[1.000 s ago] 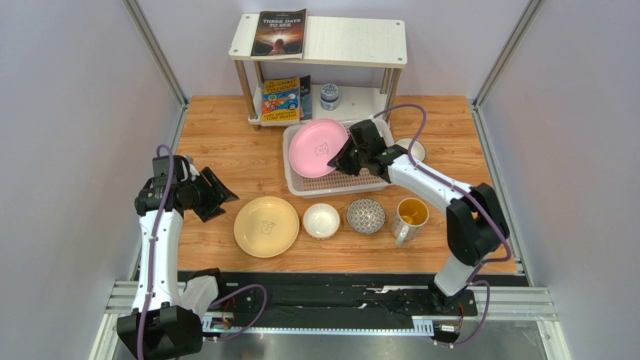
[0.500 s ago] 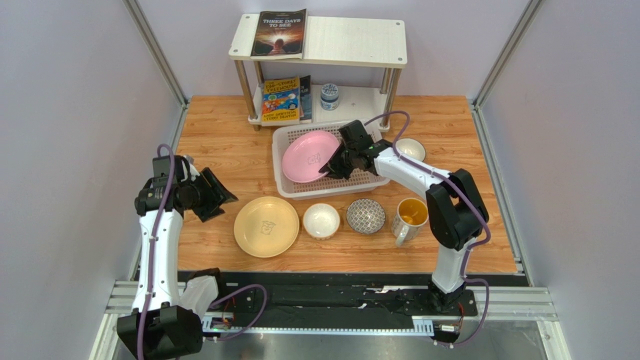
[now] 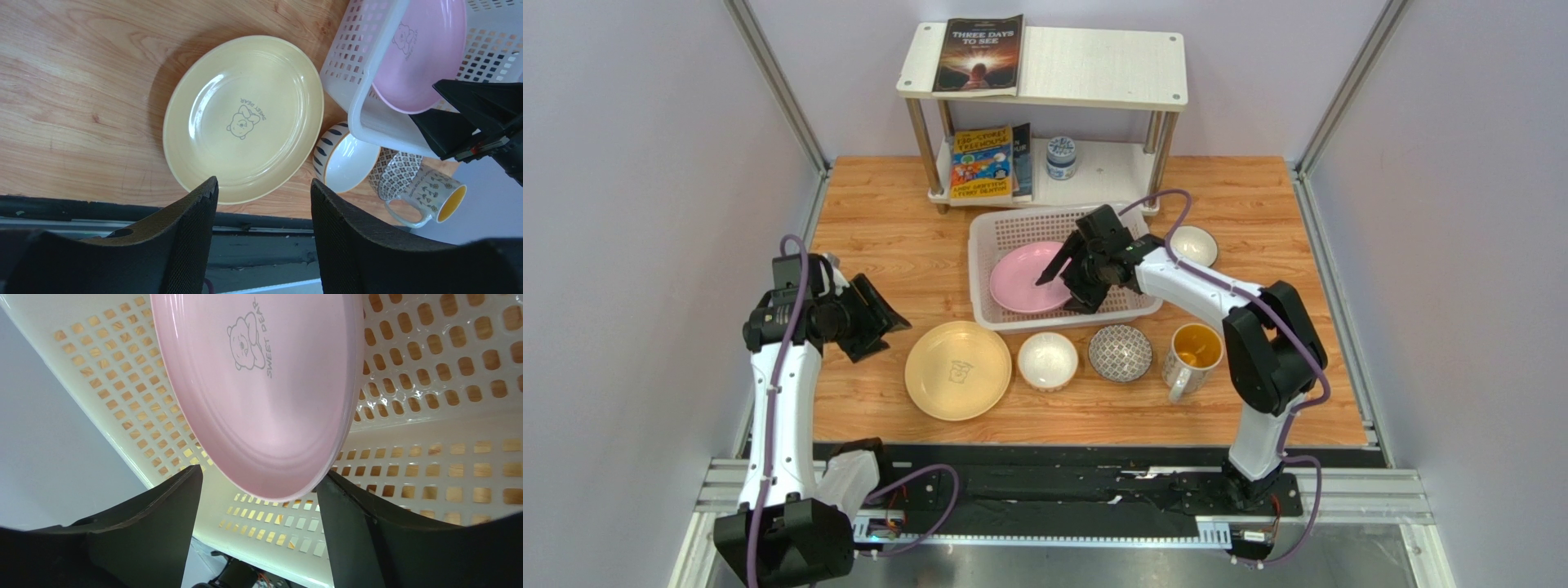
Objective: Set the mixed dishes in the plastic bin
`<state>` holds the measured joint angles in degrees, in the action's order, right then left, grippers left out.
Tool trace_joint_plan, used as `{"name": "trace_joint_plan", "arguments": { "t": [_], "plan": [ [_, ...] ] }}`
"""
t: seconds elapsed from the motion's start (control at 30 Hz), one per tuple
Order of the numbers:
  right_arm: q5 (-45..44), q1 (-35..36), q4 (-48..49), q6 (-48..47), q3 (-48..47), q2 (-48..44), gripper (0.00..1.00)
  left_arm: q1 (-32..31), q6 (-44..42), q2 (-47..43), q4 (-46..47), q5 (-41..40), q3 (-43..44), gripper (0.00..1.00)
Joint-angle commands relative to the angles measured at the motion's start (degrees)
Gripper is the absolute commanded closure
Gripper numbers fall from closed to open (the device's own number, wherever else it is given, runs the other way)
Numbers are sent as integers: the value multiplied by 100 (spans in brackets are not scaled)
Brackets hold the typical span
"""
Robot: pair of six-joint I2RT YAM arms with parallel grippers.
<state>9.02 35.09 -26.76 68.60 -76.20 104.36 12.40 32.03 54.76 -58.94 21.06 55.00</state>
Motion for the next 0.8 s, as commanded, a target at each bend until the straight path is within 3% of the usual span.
{"name": "trace_joint_plan", "arguments": {
  "t": [0.0, 0.27, 0.47, 0.77],
  "plan": [
    [-22, 7, -617, -557, -447, -232, 27, 25, -57, -1, 75, 39, 2, 37],
    [961, -29, -1602, -979, -1053, 164, 23, 17, -171, -1, 40, 21, 10, 38],
    [399, -239, -2438, -1893, -1546, -73, 23, 25, -136, 52, 102, 91, -33, 38],
    [-110, -829, -3475, -3080, -1697, 437, 23, 16, -136, 61, 119, 162, -7, 38]
  ]
}}
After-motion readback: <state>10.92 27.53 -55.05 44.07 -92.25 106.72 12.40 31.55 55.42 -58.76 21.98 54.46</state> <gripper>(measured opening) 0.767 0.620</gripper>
